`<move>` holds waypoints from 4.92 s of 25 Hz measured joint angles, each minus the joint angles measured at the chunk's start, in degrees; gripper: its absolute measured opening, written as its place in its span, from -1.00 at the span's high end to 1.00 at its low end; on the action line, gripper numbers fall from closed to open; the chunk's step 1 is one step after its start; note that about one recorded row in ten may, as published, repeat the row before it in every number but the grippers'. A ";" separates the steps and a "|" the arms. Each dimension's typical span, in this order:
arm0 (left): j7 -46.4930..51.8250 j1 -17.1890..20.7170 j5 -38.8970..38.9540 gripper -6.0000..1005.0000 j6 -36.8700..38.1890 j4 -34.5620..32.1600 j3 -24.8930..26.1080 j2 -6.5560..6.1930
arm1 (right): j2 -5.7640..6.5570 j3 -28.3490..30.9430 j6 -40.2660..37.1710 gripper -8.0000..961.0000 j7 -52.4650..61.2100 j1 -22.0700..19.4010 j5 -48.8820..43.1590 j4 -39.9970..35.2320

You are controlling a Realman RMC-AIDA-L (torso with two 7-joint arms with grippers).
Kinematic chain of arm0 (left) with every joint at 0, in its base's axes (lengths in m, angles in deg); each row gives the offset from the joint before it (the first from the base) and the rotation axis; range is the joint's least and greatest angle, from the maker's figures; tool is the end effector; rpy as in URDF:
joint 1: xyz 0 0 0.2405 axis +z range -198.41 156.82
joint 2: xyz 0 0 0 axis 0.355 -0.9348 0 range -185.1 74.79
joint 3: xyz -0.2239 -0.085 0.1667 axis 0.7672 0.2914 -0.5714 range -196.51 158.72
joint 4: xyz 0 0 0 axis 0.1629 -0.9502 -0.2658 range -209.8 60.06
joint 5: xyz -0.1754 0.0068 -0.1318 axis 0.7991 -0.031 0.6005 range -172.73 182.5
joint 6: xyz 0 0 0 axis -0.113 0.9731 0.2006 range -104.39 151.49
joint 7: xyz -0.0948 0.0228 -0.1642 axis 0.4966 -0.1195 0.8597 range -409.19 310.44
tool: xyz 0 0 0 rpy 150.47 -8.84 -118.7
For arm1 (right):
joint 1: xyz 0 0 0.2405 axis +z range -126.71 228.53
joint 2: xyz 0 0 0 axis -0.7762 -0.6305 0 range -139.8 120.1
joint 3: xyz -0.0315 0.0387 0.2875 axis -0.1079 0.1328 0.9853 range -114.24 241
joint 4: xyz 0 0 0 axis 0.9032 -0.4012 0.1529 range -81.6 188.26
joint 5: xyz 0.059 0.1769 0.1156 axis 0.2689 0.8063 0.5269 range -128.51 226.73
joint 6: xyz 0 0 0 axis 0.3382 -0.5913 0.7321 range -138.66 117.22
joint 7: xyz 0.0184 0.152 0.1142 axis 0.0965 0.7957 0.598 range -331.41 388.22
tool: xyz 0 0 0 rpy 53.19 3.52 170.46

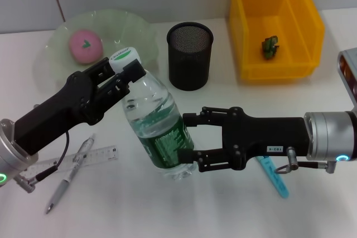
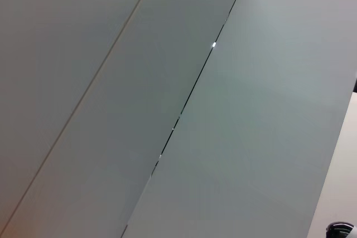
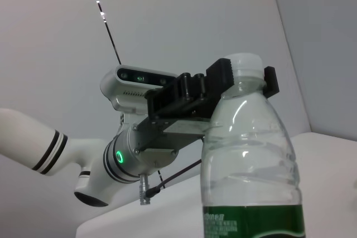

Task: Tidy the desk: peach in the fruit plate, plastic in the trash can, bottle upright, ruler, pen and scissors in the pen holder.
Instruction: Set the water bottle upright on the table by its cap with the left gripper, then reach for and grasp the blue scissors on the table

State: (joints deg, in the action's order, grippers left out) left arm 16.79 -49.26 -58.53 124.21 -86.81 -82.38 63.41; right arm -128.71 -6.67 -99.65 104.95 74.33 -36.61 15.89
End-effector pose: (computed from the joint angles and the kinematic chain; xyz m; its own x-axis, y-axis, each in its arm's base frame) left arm -0.2235 0.3289 -0.0616 0.3084 0.2886 0.9064 0.4802 -0.8698 0.1135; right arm 0.2320 0.3217 -0.0945 0.7246 -0.3051 -0.6179 -0.3552 -0.9337 0.0445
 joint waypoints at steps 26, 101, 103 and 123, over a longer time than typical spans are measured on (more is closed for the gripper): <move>-14.98 1.40 0.27 0.05 -6.89 -3.63 1.49 -0.24 | 1.18 9.05 -2.28 -0.72 -2.25 -9.06 -3.42 -1.96; -32.37 -3.20 2.44 -0.02 -22.25 0.56 1.71 0.55 | 0.04 8.88 -1.85 -0.72 -7.85 -8.40 -9.27 -1.14; -32.35 -3.05 2.45 -0.02 -22.21 0.67 1.71 0.54 | 0.04 8.82 -1.85 -0.72 -7.84 -8.40 -9.28 -1.14; -25.67 12.47 0.14 -0.59 -12.72 -13.12 -0.70 -0.60 | 1.17 14.37 -5.39 -0.72 0.40 -8.63 -9.23 -3.54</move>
State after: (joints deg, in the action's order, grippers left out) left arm -8.88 -36.79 -58.39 111.49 -99.93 -83.08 62.81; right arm -127.54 7.71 -105.04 105.35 65.71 -45.84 12.34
